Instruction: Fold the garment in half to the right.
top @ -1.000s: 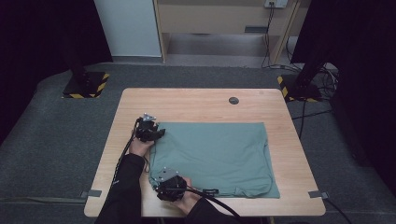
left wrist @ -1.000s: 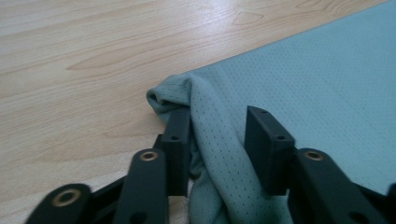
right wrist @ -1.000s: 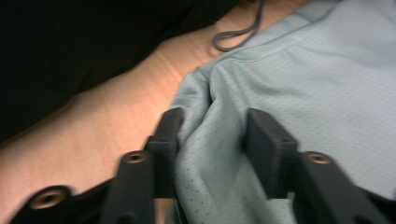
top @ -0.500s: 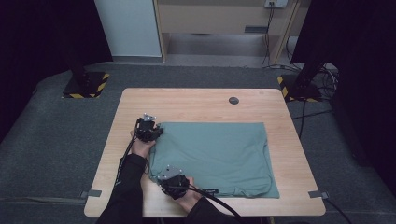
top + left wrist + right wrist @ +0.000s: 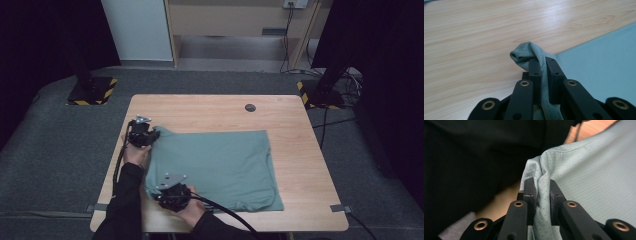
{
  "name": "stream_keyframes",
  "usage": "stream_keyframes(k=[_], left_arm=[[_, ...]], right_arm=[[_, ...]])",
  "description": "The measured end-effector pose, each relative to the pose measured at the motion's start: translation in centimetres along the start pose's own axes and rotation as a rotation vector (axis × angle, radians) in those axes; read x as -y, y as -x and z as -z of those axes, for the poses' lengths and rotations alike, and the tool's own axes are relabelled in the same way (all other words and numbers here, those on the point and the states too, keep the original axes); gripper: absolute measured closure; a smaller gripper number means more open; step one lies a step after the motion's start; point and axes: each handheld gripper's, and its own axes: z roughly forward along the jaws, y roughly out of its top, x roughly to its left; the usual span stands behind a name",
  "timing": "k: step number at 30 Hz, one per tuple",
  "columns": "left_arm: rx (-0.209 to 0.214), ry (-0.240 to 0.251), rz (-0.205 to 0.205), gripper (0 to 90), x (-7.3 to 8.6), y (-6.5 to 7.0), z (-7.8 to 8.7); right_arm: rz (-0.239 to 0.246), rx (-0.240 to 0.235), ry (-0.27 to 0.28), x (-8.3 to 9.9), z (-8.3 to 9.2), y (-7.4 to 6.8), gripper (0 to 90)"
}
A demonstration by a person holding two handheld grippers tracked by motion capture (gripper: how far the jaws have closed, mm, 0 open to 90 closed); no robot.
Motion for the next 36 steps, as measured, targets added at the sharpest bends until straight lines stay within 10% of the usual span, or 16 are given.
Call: stream_keyframes(k=[5,10,22,36], left_arm=[[-0.06,-0.02,0.011,84.4,0.0,-2.7,3.9],[-0.049,0.01,0.011,84.5,-1.3,-2.4,5.9],[0.025,0.064,-0.1,84.4,-6.6,5.0,5.6],[0.06,-0.031,-0.234,84.4,-9.5,12.6,1.1]], right_arm=[[-0.003,-0.097,0.038,-2.7,-1.9,-2.3,81.0],[0.027,-0.097,0.068,-3.8,-0.3,-2.7,81.0],[0.051,-0.049,0.114,-2.9,7.4,-0.2,80.7],[0.009,0.009,0.093,0.3,13.0,3.0,80.7]])
